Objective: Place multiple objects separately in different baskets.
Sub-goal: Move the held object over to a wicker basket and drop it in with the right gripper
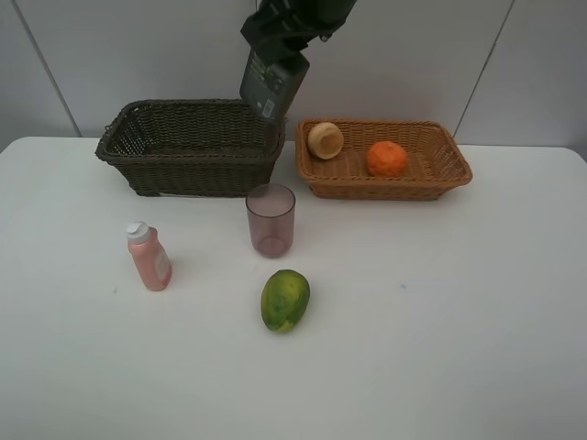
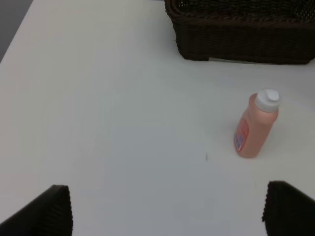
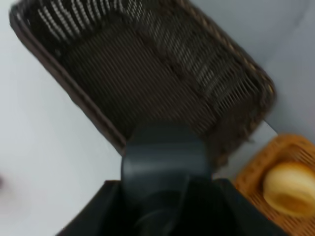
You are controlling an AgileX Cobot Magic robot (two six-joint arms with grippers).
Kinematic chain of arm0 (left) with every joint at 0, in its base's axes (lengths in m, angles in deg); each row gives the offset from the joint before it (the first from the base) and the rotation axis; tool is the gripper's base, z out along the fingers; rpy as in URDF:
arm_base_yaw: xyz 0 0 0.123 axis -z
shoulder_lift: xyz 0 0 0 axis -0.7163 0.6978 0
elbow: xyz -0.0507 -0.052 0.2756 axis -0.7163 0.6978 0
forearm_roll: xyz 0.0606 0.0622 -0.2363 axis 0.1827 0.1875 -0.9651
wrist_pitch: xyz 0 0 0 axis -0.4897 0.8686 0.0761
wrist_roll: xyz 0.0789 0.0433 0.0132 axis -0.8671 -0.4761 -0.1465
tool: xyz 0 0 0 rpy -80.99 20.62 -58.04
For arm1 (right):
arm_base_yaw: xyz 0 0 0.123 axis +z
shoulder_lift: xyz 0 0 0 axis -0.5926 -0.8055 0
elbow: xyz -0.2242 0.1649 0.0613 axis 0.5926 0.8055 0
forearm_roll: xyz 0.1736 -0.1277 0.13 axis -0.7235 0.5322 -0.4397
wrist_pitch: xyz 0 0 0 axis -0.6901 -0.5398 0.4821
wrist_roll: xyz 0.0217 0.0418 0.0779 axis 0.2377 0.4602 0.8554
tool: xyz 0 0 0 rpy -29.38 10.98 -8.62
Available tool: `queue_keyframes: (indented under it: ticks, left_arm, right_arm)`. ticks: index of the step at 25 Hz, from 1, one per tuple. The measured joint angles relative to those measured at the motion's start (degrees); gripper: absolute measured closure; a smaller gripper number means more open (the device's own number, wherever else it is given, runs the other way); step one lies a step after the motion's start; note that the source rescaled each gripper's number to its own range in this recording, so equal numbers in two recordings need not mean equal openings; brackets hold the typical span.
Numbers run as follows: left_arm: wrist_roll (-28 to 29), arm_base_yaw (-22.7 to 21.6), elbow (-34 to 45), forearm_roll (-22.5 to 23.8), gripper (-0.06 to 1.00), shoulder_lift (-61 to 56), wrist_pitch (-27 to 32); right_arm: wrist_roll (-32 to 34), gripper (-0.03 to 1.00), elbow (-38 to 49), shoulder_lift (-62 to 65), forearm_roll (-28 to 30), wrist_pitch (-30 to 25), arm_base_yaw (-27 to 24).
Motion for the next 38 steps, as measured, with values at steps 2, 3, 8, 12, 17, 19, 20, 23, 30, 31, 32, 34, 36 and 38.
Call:
queue_keyframes:
  ticks: [2,3,8,12,17,19,20,23,30,31,32,34,36,38]
  left_arm:
    - [0.00,0.00,0.00,0.00,-0.06,0.00,0.00]
    - [0.00,0.00,0.00,0.00,-0.06,0.00,0.00]
    - [0.00,0.00,0.00,0.00,-0.06,0.00,0.00]
    - [0.00,0.00,0.00,0.00,-0.06,0.00,0.00]
    - [0.00,0.00,0.00,0.00,-0.06,0.00,0.00]
    - [0.00,0.00,0.00,0.00,-0.06,0.00,0.00]
    - [0.00,0.00,0.00,0.00,-0.06,0.00,0.00]
    - [0.00,0.00,0.00,0.00,-0.06,0.00,0.00]
    - [0.00,0.00,0.00,0.00,-0.06,0.00,0.00]
    - [0.00,0.00,0.00,0.05,-0.06,0.00,0.00]
    - [0.00,0.00,0.00,0.05,-0.06,0.00,0.00]
    - [0.00,0.00,0.00,0.05,-0.06,0.00,0.00]
    - [0.00,0.00,0.00,0.05,-0.06,0.00,0.00]
    - [0.00,0.00,0.00,0.05,-0.06,0.00,0.00]
  right_arm:
    - [0.20,0.97,-2.17,-2.39,-1.02,1.94,0.43]
    - [0.22,0.97,-2.94,-3.65,-1.52,3.47,0.65]
    - [0.40,0.97,-3.96,-9.12,-2.80,12.49,0.99]
    - [0.40,0.97,-3.97,-13.59,-2.87,19.31,0.99]
    - [0.40,0.97,-3.97,-18.27,-2.87,27.52,0.94]
    - [0.40,0.97,-3.97,-19.73,-2.87,30.34,0.94]
    - [0.46,0.97,-3.97,-20.29,-2.87,31.50,0.94]
    - [0.46,0.97,-3.97,-21.86,-2.81,34.32,0.94]
    - [0.46,0.97,-3.97,-25.40,-2.86,37.13,0.94]
    - [0.46,0.97,-3.97,-25.95,-2.86,37.10,0.94]
    - [0.46,0.97,-3.97,-26.49,-2.86,37.10,0.94]
    - [0.46,0.97,-3.97,-27.34,-2.86,37.10,0.94]
    - [0.46,0.97,-3.97,-27.94,-2.86,37.10,0.94]
    - [0.46,0.97,-3.97,-28.23,-2.86,37.57,0.94]
